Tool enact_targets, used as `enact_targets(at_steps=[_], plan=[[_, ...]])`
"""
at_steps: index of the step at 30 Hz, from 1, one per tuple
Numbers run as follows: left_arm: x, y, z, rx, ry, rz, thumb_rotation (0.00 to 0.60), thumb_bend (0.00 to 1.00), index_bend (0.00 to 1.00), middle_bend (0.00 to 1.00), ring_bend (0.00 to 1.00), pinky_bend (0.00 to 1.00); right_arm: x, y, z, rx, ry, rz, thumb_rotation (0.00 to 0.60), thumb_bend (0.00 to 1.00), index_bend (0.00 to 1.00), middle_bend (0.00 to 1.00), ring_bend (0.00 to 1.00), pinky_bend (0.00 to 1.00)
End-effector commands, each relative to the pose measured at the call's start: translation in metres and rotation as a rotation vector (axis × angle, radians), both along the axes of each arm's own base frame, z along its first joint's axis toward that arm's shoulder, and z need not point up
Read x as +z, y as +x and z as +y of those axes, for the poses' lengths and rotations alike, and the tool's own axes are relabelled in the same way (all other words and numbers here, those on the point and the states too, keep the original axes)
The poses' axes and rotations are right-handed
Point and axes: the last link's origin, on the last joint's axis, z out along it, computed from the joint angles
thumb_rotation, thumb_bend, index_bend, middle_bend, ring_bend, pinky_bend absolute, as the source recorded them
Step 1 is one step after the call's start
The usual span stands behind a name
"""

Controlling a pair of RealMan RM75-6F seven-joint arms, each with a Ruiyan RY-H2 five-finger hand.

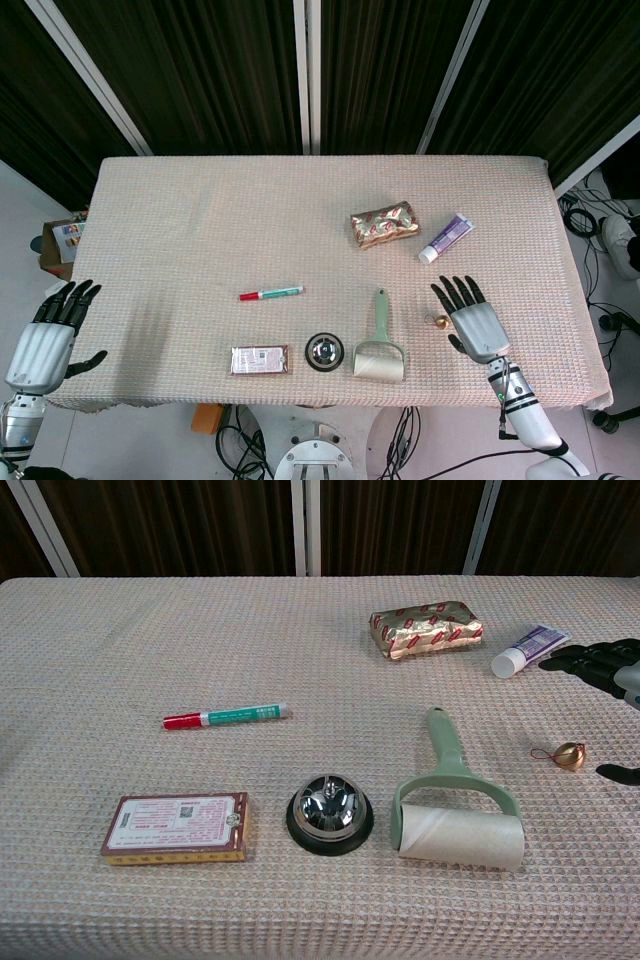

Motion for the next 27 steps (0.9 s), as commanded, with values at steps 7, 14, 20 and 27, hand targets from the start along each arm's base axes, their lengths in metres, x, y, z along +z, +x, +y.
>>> enact_targets(at_steps=[7,14,20,27], plan=[[-0.001,0.000,-0.001,0.001,-0.004,0.001,0.600,0.11,0.08,0.07,0.04,0.16,-0.002,-0.001,0.001,-0.006,0.010,0.004,0.600,0.13,0.00,0.00,0.00,0.00],[0.000,0.001,0.000,-0.006,0.001,0.000,0.600,0.11,0.08,0.07,0.04,0.16,-0.002,-0.001,-0.001,0.006,0.013,-0.009,0.600,0.14,0.00,0.00,0.00,0.00],[0.000,0.000,0.001,0.002,-0.002,-0.002,0.600,0.11,0.08,0.07,0.04,0.16,-0.005,-0.001,-0.003,0.026,-0.013,-0.026,0.600,0.18,0.12,0.00,0.00,0.00],[-0.004,-0.003,0.001,0.010,-0.014,-0.001,0.600,0.11,0.08,0.07,0.04,0.16,-0.014,-0.004,-0.003,0.027,-0.029,-0.006,0.600,0.18,0.36,0.00,0.00,0.00]])
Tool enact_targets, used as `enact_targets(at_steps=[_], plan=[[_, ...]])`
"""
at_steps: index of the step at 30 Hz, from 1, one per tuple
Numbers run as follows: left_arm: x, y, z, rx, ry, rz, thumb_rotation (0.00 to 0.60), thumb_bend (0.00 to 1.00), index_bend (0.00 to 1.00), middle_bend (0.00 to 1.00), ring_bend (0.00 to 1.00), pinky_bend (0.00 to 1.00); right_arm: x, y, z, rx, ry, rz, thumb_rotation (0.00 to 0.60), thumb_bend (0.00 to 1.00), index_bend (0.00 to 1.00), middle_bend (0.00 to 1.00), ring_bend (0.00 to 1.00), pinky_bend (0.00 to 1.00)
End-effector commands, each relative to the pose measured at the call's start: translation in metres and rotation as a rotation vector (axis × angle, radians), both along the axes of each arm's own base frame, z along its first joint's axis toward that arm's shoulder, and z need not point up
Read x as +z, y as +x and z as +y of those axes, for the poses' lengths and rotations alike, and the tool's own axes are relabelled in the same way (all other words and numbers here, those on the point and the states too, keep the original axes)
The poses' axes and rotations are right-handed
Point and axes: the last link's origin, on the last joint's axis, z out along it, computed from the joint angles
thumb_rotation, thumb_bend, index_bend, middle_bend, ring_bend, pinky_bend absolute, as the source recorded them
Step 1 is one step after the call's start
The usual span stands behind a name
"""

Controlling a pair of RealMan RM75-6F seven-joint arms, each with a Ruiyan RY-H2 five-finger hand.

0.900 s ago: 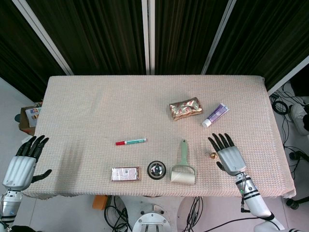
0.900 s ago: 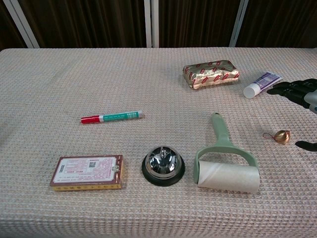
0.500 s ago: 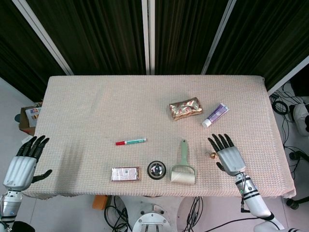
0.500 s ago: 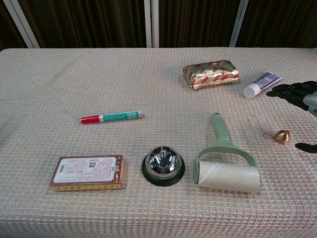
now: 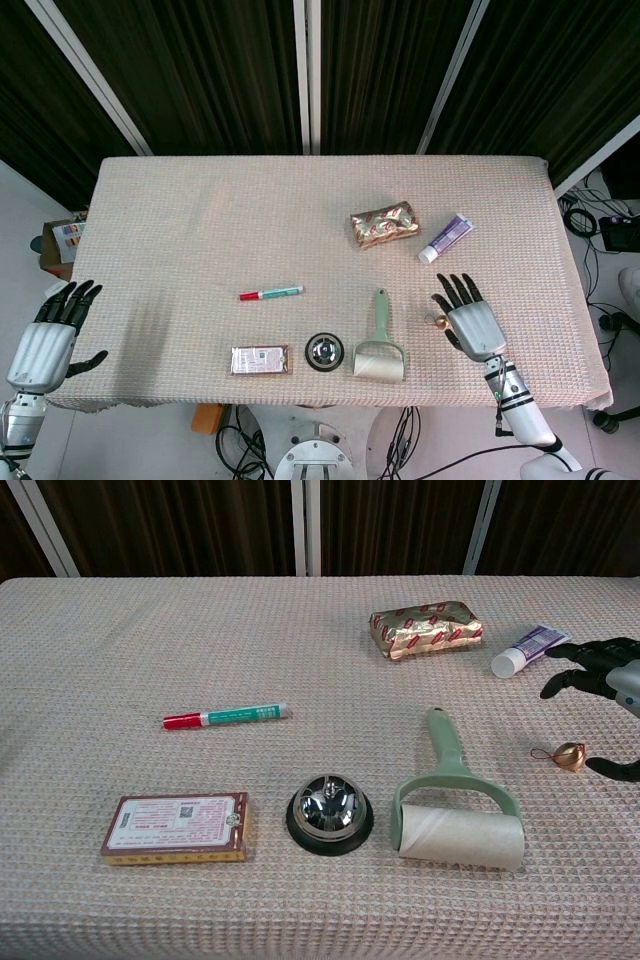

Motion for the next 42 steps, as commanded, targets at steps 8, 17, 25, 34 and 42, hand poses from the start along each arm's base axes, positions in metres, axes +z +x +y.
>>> enact_targets(at_steps=[8,17,25,34,42], plan=[[0.0005,-0.0022,-0.0003,0.003,-0.003,0.001,0.600,0.11,0.08,0.07,0.04,0.16,-0.0069,-0.0005,0.0014,0.011,-0.010,0.001,0.600,0.22,0.45,0.00,0.00,0.00],[-0.0005,-0.0027,0.0001,0.002,-0.006,0.000,0.600,0.11,0.08,0.07,0.04,0.16,-0.0068,-0.0027,0.0007,0.002,-0.019,0.012,0.600,0.24,0.48,0.00,0.00,0.00],[-0.0009,-0.0031,0.0003,0.003,-0.007,0.001,0.600,0.11,0.08,0.07,0.04,0.16,-0.0067,-0.0049,-0.0002,-0.011,-0.027,0.020,0.600,0.24,0.51,0.00,0.00,0.00],[0.0000,-0.0031,-0.0002,0.005,-0.005,0.004,0.600,0.11,0.08,0.07,0.04,0.16,-0.0093,-0.0032,-0.0024,-0.007,-0.034,0.027,0.600,0.31,0.54,0.00,0.00,0.00],[-0.0005,-0.0034,0.0000,0.006,-0.008,0.004,0.600,0.11,0.08,0.07,0.04,0.16,-0.0115,-0.0035,-0.0034,-0.015,-0.031,0.037,0.600,0.31,0.54,0.00,0.00,0.00]])
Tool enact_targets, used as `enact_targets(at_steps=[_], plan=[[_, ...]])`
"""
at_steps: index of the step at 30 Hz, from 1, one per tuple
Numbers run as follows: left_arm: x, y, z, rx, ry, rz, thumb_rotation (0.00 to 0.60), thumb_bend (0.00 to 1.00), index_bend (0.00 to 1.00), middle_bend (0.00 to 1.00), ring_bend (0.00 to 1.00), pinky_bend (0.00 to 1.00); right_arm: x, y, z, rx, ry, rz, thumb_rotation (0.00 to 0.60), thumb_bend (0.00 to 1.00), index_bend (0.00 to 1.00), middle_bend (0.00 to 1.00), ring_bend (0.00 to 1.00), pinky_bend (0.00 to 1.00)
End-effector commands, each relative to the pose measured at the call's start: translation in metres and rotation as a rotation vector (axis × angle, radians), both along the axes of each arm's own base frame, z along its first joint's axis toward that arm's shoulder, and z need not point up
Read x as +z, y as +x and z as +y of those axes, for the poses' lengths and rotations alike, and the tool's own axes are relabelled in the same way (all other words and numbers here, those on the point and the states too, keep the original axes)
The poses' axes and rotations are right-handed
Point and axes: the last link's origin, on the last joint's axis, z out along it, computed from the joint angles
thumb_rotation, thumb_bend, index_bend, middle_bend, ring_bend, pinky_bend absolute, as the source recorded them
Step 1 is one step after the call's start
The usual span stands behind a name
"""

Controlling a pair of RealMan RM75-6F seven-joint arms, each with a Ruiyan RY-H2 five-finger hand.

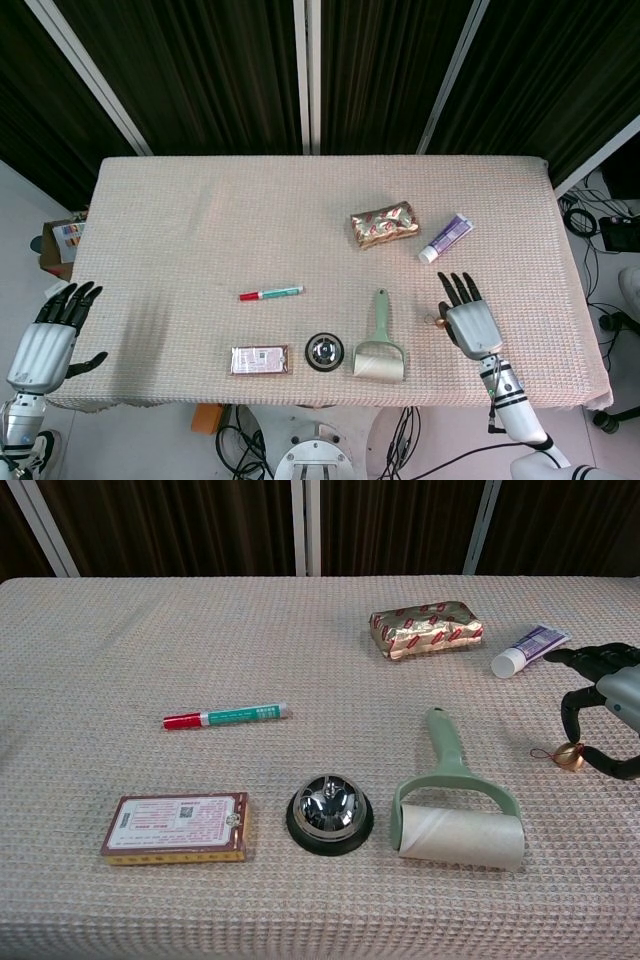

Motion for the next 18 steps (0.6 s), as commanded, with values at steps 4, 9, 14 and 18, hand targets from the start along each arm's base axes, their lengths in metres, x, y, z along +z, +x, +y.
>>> enact_targets(at_steps=[4,9,14,18], plan=[[0.0008,0.0000,0.0003,-0.001,0.002,0.001,0.600,0.11,0.08,0.07,0.04,0.16,-0.0003,-0.0003,-0.0005,-0.006,0.000,0.002,0.600,0.31,0.54,0.00,0.00,0.00],[0.0006,0.0003,0.0007,-0.001,-0.001,0.002,0.600,0.11,0.08,0.07,0.04,0.16,-0.0006,0.0003,-0.0007,-0.006,-0.001,-0.001,0.600,0.31,0.54,0.01,0.00,0.00],[0.0002,0.0005,0.0009,0.000,-0.003,0.003,0.600,0.11,0.08,0.07,0.04,0.16,-0.0008,0.0004,-0.0014,-0.006,-0.001,0.000,0.600,0.32,0.54,0.01,0.00,0.00],[0.0005,0.0009,0.0010,-0.001,-0.002,0.003,0.600,0.11,0.08,0.07,0.04,0.16,-0.0008,0.0006,-0.0021,-0.007,-0.004,0.000,0.600,0.33,0.55,0.02,0.00,0.00]])
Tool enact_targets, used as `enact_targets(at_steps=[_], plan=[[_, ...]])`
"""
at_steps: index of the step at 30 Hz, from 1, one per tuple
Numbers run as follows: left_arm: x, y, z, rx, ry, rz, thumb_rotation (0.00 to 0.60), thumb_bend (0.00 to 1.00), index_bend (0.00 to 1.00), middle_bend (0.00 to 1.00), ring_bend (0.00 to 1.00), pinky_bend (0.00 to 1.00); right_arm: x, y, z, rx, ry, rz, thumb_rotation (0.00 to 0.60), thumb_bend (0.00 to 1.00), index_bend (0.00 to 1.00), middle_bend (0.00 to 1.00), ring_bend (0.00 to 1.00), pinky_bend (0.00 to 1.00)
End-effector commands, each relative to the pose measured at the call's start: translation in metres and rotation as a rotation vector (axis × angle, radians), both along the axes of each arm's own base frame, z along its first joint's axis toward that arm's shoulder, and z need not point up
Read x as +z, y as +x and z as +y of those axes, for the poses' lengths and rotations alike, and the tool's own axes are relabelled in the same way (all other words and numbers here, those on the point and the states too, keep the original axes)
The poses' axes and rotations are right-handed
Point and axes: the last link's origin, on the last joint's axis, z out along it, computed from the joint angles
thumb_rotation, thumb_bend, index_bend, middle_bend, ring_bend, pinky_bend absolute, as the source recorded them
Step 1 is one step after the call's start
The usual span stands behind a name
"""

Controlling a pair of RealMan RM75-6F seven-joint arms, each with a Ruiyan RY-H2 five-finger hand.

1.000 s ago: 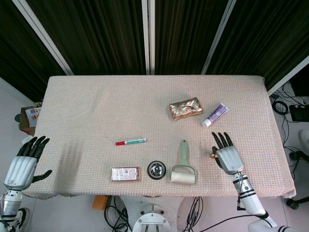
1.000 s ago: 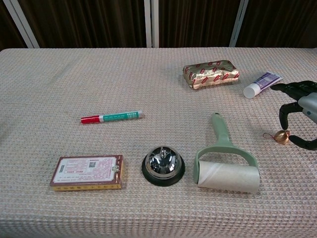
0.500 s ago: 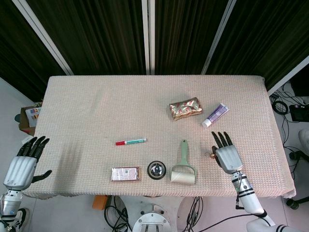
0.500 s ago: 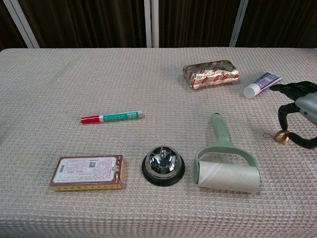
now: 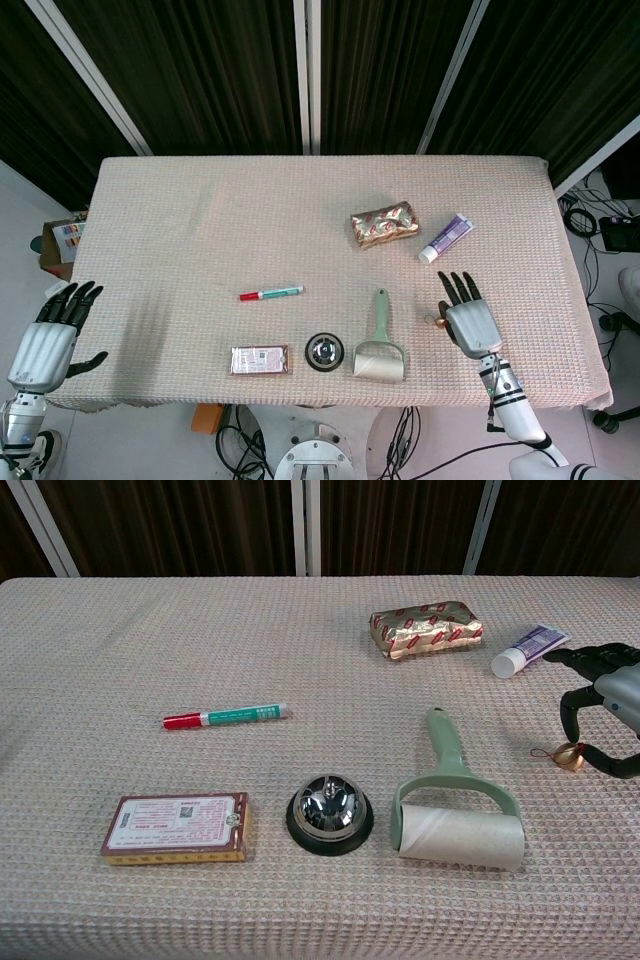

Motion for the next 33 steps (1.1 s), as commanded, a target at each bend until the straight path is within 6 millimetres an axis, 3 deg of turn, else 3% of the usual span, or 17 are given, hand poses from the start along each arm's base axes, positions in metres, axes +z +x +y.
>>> enact_targets(at_steps=[1,16,19,24,28,30,31,33], plan=[[0.000,0.000,0.000,0.000,0.001,0.001,0.600,0.11,0.08,0.07,0.04,0.16,0.000,0.000,0.000,0.000,0.000,0.000,0.600,0.33,0.55,0.02,0.00,0.00],[0.000,-0.001,-0.001,0.004,0.004,-0.002,0.600,0.11,0.08,0.07,0.04,0.16,0.003,0.003,-0.001,0.013,-0.025,-0.028,0.600,0.37,0.67,0.07,0.00,0.00],[0.001,-0.002,-0.001,0.004,0.006,-0.002,0.600,0.11,0.08,0.07,0.04,0.16,0.012,0.010,-0.003,0.045,-0.059,-0.056,0.600,0.38,0.69,0.08,0.00,0.00],[0.001,-0.002,-0.001,0.003,0.006,-0.004,0.600,0.11,0.08,0.07,0.04,0.16,0.038,0.024,-0.012,0.242,-0.276,0.032,0.600,0.42,0.75,0.13,0.00,0.00],[-0.001,-0.002,-0.001,0.004,0.002,-0.007,0.600,0.11,0.08,0.07,0.04,0.16,0.028,0.022,-0.002,0.081,-0.096,-0.159,0.600,0.44,0.78,0.14,0.00,0.00],[-0.002,-0.002,0.000,0.003,-0.001,-0.008,0.600,0.11,0.08,0.07,0.04,0.16,0.042,0.018,-0.011,0.262,-0.244,0.136,0.600,0.43,0.80,0.15,0.00,0.00],[-0.002,-0.002,-0.001,0.001,-0.002,-0.008,0.600,0.11,0.08,0.07,0.04,0.16,0.042,0.016,-0.011,0.283,-0.285,0.175,0.600,0.41,0.80,0.16,0.00,0.00],[-0.002,-0.002,-0.001,0.003,-0.002,-0.002,0.600,0.11,0.08,0.07,0.04,0.16,0.031,0.009,-0.008,0.124,-0.231,-0.001,0.600,0.40,0.82,0.17,0.00,0.00]])
